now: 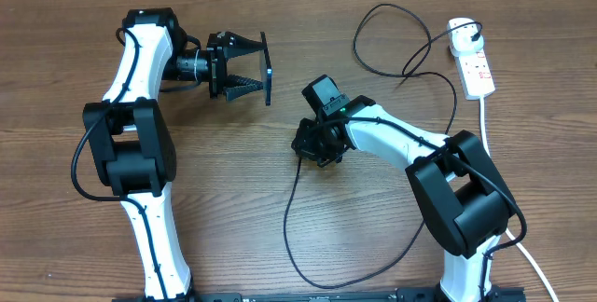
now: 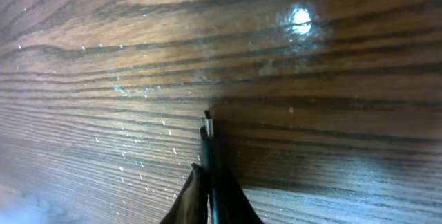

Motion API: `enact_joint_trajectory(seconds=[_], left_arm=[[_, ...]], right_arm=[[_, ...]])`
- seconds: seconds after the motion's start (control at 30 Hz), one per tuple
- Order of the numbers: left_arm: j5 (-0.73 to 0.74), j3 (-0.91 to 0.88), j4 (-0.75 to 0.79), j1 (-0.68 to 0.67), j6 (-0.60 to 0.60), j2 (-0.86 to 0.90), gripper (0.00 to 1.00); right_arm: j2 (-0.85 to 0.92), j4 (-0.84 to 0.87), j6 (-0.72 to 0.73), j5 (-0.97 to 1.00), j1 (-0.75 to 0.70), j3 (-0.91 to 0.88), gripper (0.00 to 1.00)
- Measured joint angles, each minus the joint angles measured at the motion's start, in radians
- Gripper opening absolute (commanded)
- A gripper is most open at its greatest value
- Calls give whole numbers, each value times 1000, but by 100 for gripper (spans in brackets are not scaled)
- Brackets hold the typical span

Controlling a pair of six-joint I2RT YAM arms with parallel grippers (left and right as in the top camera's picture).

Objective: Plug charger to phone and switch on socket
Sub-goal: 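Lower the right gripper and grasp the cable near its plug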

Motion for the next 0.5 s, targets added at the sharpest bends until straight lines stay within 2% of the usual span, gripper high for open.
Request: enact_joint_trajectory(seconds=[0.5], left_arm=[[0, 0, 0, 0, 0, 0, 57]], right_arm=[[11, -15, -31, -121, -32, 0, 4]])
